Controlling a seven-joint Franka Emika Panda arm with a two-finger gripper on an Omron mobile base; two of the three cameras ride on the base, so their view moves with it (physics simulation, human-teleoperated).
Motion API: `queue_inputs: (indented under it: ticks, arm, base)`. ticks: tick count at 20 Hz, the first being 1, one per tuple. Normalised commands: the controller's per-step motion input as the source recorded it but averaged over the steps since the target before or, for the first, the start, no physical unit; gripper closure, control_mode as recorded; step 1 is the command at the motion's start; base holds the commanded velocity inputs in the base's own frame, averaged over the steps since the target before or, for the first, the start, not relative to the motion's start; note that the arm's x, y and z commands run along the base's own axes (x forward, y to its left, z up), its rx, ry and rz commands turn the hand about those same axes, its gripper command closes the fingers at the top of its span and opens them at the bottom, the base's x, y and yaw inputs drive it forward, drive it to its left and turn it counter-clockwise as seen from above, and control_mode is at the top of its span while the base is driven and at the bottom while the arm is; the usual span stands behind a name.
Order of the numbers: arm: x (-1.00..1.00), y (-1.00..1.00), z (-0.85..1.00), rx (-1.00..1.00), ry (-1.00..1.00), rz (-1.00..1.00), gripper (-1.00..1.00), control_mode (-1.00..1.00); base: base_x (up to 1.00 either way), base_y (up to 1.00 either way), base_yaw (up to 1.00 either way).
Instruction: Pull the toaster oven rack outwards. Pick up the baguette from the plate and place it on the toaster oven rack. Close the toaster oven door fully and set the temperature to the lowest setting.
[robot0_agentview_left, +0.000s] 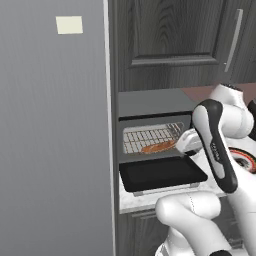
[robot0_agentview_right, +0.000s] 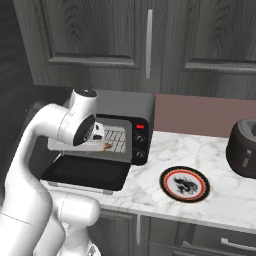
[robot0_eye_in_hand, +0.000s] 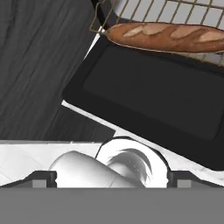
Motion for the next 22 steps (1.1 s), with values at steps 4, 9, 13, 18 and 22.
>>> queue_inputs:
  ticks: [4,9,13,18,22]
  arm:
    - [-0.41,-0.01,-0.01,-0.01,-0.20,-0.13,-1.00,-1.00]
    - [-0.24,0.00,0.09,-0.12,-0.19,-0.10,-1.00,-1.00]
    - [0.01,0.00,0.44,-0.21,-0.01,-0.02,-1.00,-1.00]
    - [0.00,0.00,0.30,-0.14,0.00,0.00,-1.00,-1.00]
    - [0.08,0.00,0.00,0.00,0.00,0.00,-1.00,-1.00]
  base:
    - [0.00,0.00,0.00]
    - [0.00,0.00,0.00]
    - [0.00,0.00,0.00]
    - [0.00,0.00,0.00]
    - [0.00,0.00,0.00]
